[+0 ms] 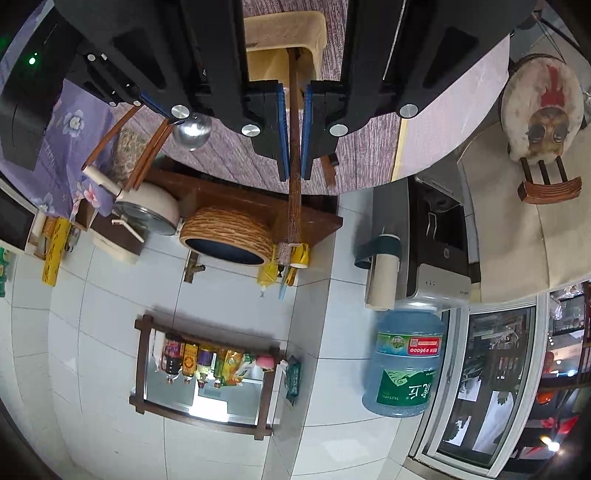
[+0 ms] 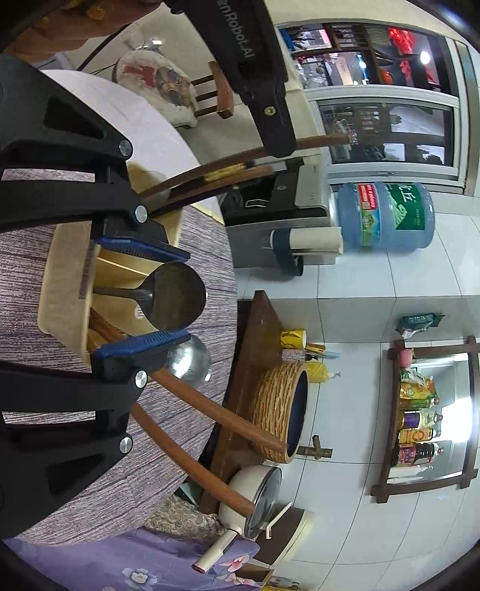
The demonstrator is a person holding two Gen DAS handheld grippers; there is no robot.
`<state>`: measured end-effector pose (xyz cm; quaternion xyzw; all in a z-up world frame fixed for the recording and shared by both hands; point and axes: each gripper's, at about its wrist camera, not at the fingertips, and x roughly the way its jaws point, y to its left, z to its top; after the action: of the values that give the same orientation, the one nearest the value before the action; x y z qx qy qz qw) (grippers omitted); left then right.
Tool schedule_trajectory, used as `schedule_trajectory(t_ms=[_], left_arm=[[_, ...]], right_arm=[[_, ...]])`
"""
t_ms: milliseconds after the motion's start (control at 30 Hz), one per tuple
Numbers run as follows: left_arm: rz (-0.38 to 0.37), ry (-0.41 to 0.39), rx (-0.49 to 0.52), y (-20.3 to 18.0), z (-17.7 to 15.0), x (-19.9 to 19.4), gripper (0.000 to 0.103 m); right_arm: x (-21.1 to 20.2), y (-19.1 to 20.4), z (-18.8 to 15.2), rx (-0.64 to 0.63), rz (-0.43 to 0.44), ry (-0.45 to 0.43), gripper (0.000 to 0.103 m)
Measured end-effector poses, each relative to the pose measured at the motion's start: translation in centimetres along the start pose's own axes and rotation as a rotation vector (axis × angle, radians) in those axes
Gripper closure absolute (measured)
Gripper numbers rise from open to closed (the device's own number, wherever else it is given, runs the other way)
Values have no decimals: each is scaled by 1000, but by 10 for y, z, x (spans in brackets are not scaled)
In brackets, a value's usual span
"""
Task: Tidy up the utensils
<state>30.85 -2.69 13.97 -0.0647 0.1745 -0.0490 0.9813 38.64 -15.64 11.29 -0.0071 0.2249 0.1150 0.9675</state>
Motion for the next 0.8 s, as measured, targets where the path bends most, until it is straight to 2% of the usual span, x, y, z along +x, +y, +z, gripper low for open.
schedule_trajectory(t_ms=[167,233,300,367,400,467,500,533,633,733,800], left_arm=[[-5,40,-14,5,-12,6,95],[-7,44,-21,7,-12,5,95],[-14,32,-16,8,-12,-3,95],[-11,10,-11,10,-10,-13,93],[-11,-4,-15,12,-8,-22,88],[-1,-31,-25,17,-7,-36,71],[7,-48,-30,19,-7,-45,59],[9,-60,-35,21,-7,-51,52],[-9,-77,-41,24,-13,-70,42],[-8,-80,-42,27,-25,-85,31],[-9,-88,-37,29,-37,-96,23]], right_arm=[[1,6,-13,-49,-16,-3,65],[-2,9,-16,-66,-12,-6,58],[-9,11,-17,-86,-23,-27,43],[-22,13,-18,-111,-36,-61,37],[-27,13,-18,-116,-36,-67,36],[-42,13,-20,-134,-40,-91,31],[-50,12,-22,-142,-43,-103,27],[-56,12,-23,-144,-43,-113,27],[-78,8,-31,-126,-22,-137,18],[-102,6,-43,-117,-16,-155,16],[-121,4,-55,-117,-18,-170,5]])
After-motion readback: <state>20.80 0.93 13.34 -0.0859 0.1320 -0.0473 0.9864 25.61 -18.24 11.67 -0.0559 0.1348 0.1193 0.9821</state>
